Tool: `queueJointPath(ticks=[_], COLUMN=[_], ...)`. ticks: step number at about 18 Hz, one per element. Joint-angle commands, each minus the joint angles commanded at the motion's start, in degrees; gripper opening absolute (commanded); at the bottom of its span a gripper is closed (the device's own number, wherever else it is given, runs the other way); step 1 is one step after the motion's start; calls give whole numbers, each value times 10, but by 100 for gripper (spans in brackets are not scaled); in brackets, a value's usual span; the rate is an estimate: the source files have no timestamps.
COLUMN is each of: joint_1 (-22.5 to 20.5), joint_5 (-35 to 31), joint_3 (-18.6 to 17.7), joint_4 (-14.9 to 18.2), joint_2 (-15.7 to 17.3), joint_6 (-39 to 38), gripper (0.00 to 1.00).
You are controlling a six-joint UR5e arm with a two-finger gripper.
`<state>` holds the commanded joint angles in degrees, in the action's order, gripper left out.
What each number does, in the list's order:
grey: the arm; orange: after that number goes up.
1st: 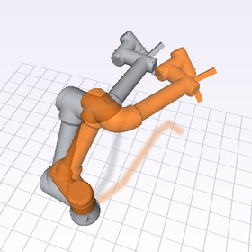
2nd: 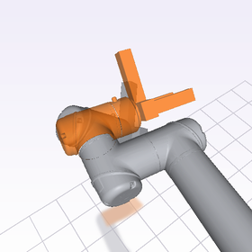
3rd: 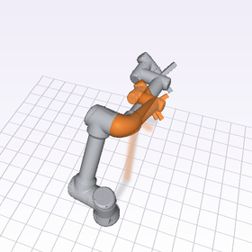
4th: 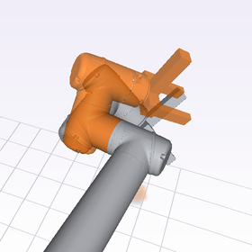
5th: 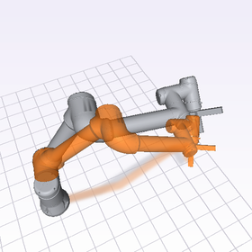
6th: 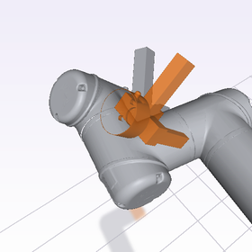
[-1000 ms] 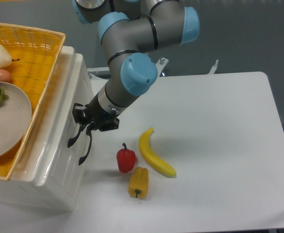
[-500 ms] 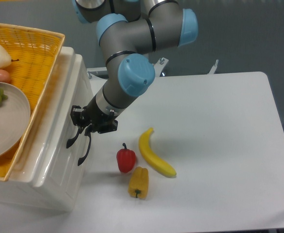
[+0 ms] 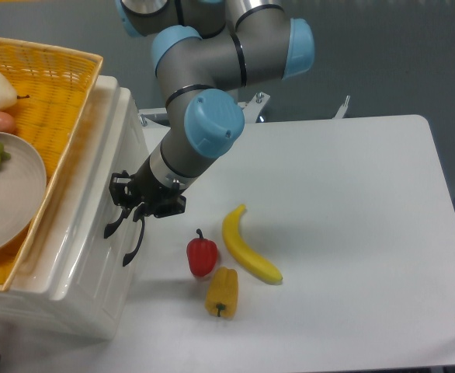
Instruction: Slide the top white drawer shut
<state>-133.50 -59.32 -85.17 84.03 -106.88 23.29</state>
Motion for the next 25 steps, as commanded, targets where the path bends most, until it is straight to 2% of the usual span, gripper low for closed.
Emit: queueJointPath(ticks=[2,8,10,12,15,18,22,25], joint_1=[-25,-112,-141,-156,-171,-183,-197,-220], joint_5=[-15,-71,-104,-145,-211,-246,-315,-349], joint_3=[0,1,4,8,6,7,5,10], joint_4=[-1,-2,-2,-8,-59,-113,-142,-184], joint_2=[3,11,10,8,-3,-23,-51,-81], joint_6=[2,52,67,82,85,107,286,358], gripper=[33,50,61,76,99,100,100,100])
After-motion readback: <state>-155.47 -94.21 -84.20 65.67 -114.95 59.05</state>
